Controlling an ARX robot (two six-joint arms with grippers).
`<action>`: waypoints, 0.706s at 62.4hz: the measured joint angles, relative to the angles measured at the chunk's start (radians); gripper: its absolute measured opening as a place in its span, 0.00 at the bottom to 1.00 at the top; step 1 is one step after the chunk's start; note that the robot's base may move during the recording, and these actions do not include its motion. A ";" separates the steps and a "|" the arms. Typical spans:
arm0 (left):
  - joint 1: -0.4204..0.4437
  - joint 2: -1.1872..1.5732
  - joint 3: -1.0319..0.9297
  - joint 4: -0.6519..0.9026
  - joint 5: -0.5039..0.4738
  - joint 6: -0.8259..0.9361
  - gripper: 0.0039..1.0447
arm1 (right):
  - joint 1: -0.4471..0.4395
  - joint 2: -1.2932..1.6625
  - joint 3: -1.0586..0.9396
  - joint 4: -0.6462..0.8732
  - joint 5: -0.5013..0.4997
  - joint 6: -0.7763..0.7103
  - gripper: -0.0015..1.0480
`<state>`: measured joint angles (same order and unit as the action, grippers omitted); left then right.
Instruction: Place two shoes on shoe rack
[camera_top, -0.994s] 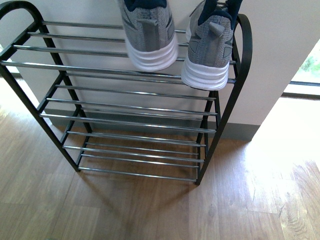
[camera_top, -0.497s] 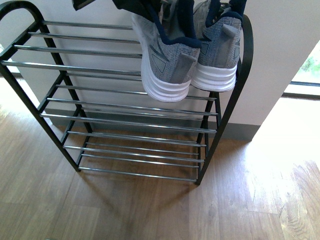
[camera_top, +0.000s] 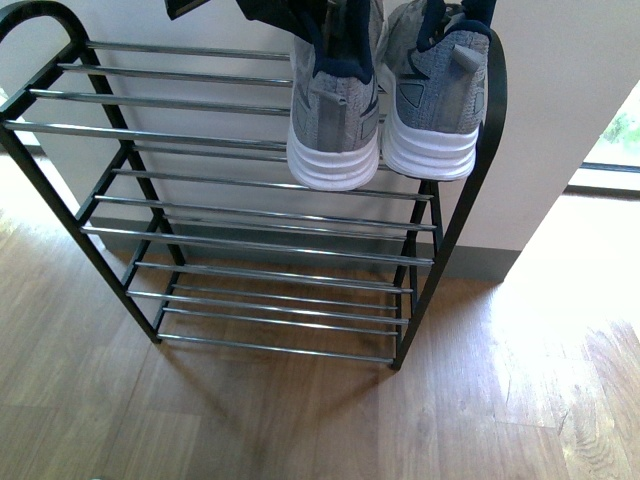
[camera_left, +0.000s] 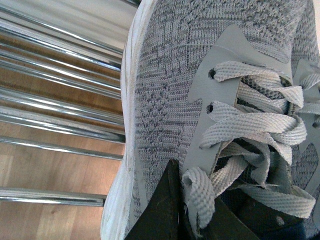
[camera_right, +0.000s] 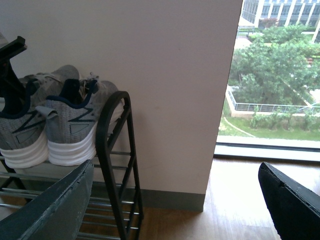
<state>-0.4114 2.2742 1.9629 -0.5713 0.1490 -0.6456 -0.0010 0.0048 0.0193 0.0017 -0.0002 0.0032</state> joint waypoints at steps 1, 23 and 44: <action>0.000 0.000 0.000 0.000 0.001 0.000 0.01 | 0.000 0.000 0.000 0.000 0.000 0.000 0.91; 0.011 0.016 -0.014 0.008 -0.015 -0.062 0.01 | 0.000 0.000 0.000 0.000 0.000 0.000 0.91; 0.012 0.019 -0.032 0.055 -0.011 -0.035 0.27 | 0.000 0.000 0.000 0.000 0.000 0.000 0.91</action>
<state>-0.3992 2.2932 1.9312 -0.5163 0.1375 -0.6804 -0.0010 0.0048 0.0193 0.0017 -0.0002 0.0032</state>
